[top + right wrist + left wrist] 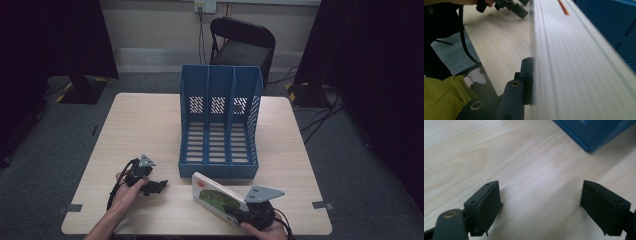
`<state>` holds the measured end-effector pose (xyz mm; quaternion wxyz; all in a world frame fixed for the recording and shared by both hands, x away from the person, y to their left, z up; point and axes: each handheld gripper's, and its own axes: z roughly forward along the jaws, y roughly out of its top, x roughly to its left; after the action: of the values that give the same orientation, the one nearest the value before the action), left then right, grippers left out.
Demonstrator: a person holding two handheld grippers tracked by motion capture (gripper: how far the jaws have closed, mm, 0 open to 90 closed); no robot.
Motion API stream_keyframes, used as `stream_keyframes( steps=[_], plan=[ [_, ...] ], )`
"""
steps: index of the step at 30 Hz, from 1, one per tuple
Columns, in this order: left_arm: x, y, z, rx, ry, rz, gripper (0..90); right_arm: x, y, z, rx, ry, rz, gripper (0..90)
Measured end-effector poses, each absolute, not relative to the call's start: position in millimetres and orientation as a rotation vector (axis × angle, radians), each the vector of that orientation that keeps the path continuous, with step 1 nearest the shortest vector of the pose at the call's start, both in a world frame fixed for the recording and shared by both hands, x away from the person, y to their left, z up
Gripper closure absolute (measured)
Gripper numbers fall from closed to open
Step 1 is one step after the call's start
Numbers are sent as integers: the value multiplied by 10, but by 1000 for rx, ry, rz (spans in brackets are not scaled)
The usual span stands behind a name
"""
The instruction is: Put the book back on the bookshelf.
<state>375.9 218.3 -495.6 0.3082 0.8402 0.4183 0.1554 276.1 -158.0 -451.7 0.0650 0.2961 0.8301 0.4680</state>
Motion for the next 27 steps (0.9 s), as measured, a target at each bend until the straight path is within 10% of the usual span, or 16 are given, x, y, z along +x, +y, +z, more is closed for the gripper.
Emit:
stream_keyframes(
  steps=[5,27],
  plan=[
    [3772,2216,-5055,2150,1101,448,0,2730,-1585,-4421,843,2506,1426,765],
    [3779,2215,-5068,2136,1099,459,0,2738,-1667,-3979,776,2436,1517,765]
  ],
)
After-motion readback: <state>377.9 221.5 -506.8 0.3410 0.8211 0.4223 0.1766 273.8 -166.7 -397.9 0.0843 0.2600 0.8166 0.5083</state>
